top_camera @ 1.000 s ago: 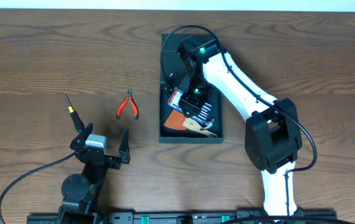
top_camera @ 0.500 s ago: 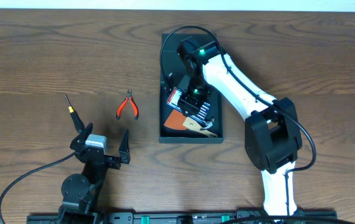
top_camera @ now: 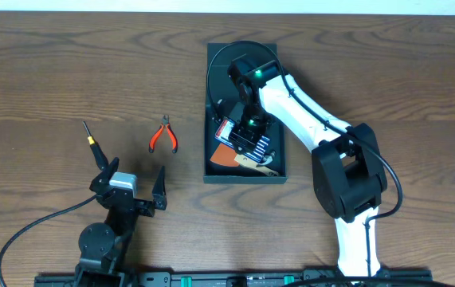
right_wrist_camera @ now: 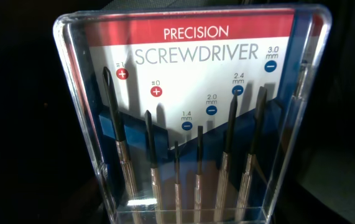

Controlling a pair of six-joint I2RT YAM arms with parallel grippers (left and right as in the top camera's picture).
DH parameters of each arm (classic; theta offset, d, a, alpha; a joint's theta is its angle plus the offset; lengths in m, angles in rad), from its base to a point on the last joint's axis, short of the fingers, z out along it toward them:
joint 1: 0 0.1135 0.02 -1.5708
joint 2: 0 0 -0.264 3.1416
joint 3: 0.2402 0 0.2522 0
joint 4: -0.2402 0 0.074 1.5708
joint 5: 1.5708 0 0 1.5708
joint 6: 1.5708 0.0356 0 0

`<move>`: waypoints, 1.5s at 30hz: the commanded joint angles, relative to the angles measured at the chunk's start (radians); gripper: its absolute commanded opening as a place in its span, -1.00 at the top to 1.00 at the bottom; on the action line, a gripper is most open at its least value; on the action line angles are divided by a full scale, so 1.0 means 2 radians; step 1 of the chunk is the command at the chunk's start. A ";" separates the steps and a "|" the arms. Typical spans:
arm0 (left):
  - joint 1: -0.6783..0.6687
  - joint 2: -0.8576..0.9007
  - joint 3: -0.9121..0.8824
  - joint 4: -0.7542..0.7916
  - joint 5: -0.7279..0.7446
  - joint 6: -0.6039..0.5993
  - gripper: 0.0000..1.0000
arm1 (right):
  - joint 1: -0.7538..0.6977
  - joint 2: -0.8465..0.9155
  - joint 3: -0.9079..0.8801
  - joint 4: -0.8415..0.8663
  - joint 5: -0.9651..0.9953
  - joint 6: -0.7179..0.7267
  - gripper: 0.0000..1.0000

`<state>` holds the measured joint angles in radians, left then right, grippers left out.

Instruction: Pack container

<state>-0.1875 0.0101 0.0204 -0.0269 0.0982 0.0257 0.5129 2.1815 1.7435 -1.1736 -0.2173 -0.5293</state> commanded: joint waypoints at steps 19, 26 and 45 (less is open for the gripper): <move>-0.003 -0.003 -0.008 -0.018 0.011 -0.002 -0.97 | -0.003 -0.010 -0.003 0.015 -0.010 0.006 0.16; -0.003 -0.003 -0.008 -0.018 0.011 -0.002 -0.97 | -0.003 -0.010 -0.003 0.017 -0.010 0.006 0.12; -0.003 -0.003 -0.008 -0.018 0.011 -0.002 -0.97 | -0.001 -0.010 -0.003 0.015 -0.010 0.010 -0.42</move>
<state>-0.1871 0.0101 0.0204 -0.0269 0.0982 0.0257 0.5129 2.1815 1.7432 -1.1400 -0.2180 -0.5190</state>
